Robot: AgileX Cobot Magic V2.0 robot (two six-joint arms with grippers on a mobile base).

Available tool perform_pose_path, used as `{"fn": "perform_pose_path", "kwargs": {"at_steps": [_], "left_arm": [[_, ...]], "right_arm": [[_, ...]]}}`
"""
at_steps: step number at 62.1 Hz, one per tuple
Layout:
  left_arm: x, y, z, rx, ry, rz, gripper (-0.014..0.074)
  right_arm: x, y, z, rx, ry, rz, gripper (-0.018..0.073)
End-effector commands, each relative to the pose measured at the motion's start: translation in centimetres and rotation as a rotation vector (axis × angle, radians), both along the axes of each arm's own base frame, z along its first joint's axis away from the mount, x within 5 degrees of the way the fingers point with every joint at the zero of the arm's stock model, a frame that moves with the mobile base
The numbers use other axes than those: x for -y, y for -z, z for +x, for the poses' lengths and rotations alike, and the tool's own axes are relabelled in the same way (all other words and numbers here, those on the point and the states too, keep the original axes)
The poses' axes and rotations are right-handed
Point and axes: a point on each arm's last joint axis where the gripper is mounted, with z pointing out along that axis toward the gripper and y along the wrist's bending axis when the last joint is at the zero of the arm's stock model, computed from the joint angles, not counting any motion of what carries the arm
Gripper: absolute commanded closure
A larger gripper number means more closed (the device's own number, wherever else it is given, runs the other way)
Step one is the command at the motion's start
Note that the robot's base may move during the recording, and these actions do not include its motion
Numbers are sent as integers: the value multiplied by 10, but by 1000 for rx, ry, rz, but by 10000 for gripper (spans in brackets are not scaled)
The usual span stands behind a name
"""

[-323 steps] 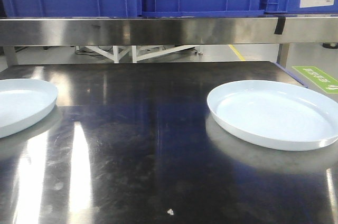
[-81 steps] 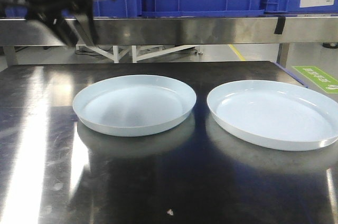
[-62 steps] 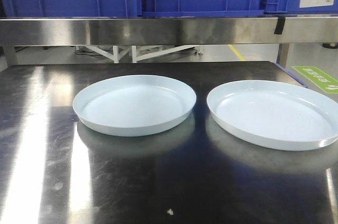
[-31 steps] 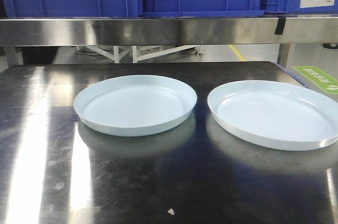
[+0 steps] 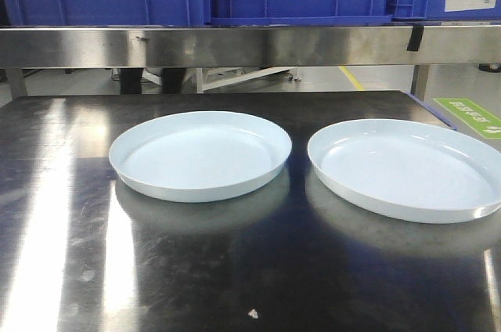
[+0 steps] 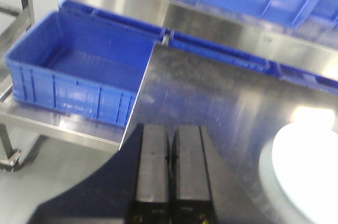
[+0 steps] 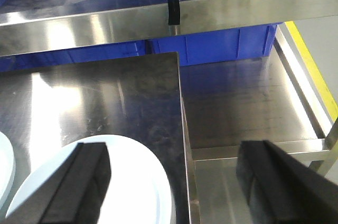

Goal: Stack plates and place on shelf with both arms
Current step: 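Release the plate and raise the left gripper away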

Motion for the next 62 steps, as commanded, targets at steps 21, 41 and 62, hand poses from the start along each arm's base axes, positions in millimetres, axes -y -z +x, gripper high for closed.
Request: {"fn": "perform_pose_path", "kwargs": {"at_steps": [21,41,62], "left_arm": [[1,-14,3,115,50,108,507],[2,-14,3,116,77,156,507],[1,-12,3,104,73,188,507]], "right_arm": [[0,-20,3,119,-1,-9,-43],[0,-20,3,119,-1,-9,-43],[0,-18,2,92,-3,-9,-20]]}}
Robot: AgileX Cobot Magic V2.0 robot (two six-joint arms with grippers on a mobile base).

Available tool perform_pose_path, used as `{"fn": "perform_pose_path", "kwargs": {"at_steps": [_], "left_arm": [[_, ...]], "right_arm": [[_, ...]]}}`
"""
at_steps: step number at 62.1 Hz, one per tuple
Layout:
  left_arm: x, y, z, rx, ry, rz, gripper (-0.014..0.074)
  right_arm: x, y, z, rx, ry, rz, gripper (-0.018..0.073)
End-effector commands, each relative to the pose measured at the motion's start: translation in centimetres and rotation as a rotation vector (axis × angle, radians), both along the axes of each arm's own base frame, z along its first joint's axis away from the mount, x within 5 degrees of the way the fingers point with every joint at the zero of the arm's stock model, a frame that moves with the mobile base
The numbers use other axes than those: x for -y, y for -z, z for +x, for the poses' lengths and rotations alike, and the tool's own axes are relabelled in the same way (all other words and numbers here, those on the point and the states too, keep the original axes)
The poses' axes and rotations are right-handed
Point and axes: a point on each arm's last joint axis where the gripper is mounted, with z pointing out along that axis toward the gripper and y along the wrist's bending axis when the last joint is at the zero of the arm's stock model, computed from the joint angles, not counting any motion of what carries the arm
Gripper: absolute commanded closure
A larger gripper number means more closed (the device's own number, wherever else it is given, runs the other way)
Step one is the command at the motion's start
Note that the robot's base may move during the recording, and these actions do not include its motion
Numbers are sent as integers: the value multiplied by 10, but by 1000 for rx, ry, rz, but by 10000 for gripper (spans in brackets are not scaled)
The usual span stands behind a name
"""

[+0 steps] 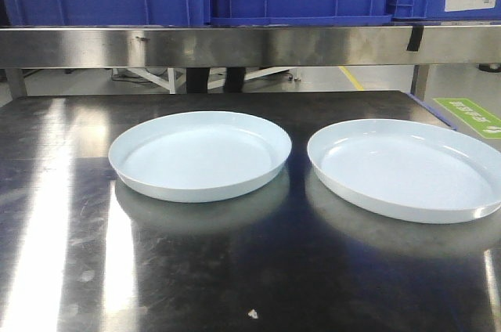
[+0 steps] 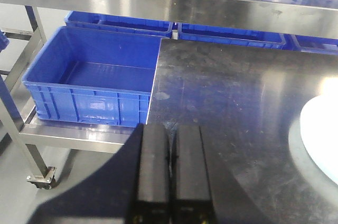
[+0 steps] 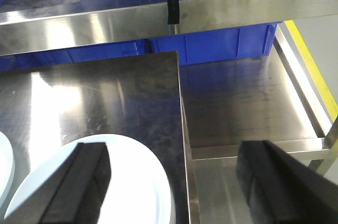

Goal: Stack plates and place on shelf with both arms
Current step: 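Release the plate and raise the left gripper away, then lower the right gripper and grasp the rim of the other plate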

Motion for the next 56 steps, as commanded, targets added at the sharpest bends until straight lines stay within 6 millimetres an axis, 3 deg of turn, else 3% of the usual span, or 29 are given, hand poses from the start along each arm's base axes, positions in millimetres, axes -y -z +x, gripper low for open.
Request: {"fn": "perform_pose_path", "kwargs": {"at_steps": [1,7,10,15,19,42,45,56], "left_arm": [[2,-16,2,104,27,8,507],[2,-16,2,106,27,8,507],[2,-16,2,106,27,8,507],[2,-16,2,106,27,8,507],[2,-16,2,106,27,8,507],[2,-16,2,106,27,8,507],[2,-16,2,106,27,8,507],[2,-16,2,106,27,8,507]], "right_arm": [[0,-18,2,96,-2,-9,-3],[0,-16,2,77,-3,-10,137],[0,-15,1,62,-4,-10,252],[0,-12,0,23,-6,-11,527],[-1,-11,0,12,-7,-11,475],[-1,-7,-1,-27,-8,0,470],[-1,-8,-1,-25,-10,0,421],[-8,-7,0,-22,-44,-1,85]]}}
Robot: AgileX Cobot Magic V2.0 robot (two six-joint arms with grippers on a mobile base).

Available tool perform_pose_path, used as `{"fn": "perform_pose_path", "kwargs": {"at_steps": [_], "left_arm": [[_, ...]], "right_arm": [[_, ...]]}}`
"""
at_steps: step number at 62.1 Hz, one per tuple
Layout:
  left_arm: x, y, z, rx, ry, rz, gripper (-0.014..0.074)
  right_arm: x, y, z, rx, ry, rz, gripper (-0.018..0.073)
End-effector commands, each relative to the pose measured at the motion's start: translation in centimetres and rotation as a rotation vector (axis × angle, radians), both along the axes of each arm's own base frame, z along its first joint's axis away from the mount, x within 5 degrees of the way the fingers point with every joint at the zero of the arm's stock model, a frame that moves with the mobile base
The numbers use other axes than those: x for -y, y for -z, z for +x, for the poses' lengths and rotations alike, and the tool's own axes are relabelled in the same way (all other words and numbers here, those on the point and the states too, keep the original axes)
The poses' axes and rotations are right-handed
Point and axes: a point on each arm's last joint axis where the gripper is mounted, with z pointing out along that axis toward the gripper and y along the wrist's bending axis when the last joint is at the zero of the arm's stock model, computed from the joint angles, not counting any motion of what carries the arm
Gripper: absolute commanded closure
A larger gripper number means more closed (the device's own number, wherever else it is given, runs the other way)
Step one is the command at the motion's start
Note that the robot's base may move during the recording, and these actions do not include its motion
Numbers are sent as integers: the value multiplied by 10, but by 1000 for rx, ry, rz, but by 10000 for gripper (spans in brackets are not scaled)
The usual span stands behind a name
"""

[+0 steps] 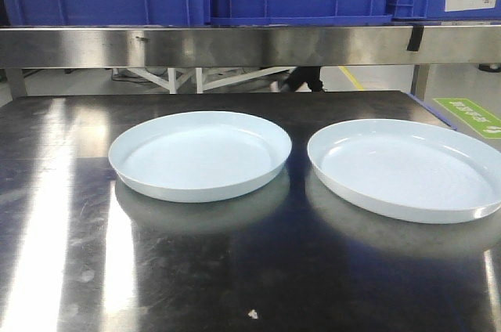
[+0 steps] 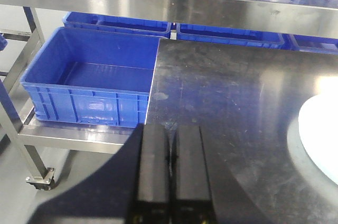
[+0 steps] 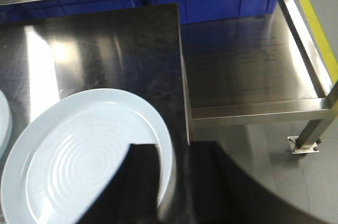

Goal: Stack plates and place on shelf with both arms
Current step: 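Lower the right gripper and grasp the rim of the other plate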

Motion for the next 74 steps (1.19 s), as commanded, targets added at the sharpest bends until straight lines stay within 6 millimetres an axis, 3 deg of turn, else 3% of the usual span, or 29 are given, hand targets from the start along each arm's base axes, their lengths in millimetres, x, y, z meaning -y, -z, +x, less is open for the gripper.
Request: {"fn": "perform_pose_path", "kwargs": {"at_steps": [1,24,41,58,74], "left_arm": [[1,-16,2,106,21,6,507],[1,-16,2,106,21,6,507],[1,-16,2,106,21,6,507],[1,-16,2,106,21,6,507],[1,-16,2,106,21,6,507]], "right_arm": [[-2,-18,6,111,-10,6,74],[-4,3,29,18,-9,0,83],[-6,30,63,-92,-6,-8,83],[-9,34,105,-176,-9,-12,83],[-11,49,121,-272,-12,-17,83]]}}
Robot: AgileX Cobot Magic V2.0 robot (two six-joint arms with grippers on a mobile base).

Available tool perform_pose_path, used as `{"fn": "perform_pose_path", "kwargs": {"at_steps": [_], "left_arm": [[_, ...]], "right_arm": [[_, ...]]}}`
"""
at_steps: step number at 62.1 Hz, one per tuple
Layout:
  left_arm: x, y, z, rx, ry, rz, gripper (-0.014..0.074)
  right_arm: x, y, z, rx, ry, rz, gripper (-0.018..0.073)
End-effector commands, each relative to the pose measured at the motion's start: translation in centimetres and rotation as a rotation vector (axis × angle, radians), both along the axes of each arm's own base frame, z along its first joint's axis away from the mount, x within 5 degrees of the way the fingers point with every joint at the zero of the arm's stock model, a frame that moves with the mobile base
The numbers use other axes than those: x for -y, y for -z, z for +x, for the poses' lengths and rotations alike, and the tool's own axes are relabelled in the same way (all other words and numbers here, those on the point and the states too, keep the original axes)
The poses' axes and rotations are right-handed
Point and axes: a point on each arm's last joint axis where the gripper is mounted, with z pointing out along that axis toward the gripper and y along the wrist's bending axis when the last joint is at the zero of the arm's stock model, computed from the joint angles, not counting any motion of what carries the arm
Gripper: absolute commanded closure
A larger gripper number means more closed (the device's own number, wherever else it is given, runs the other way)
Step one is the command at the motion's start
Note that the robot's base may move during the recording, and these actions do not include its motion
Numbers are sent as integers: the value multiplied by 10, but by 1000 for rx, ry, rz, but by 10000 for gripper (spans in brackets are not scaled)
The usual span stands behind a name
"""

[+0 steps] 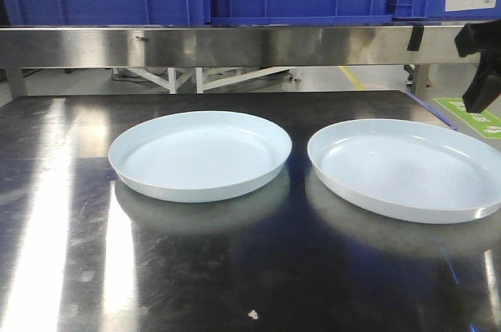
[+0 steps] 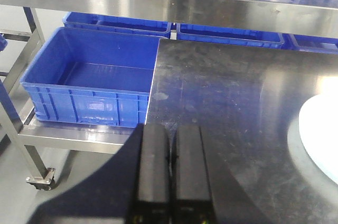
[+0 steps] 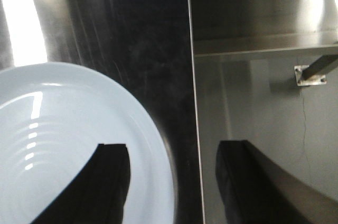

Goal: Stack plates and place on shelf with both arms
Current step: 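Lower the right gripper and grasp the rim of the other plate, then lift the plate and lower it onto the centered plate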

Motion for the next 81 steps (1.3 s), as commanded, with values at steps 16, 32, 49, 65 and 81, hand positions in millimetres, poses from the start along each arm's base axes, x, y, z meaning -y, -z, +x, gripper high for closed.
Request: {"fn": "perform_pose_path", "kwargs": {"at_steps": [16,32,49,65,81], "left_arm": [[1,-16,2,106,20,5,507],[1,-16,2,106,20,5,507],[1,-16,2,106,20,5,507],[1,-16,2,106,20,5,507],[1,-16,2,106,20,5,507]], "right_arm": [[-1,-1,10,0,-3,-1,83],[-1,6,11,-31,-4,-3,83],[-1,13,13,-61,-4,-4,83],[-1,18,14,-75,-5,-7,277],[-1,-6,21,-25,-22,-32,510]]}}
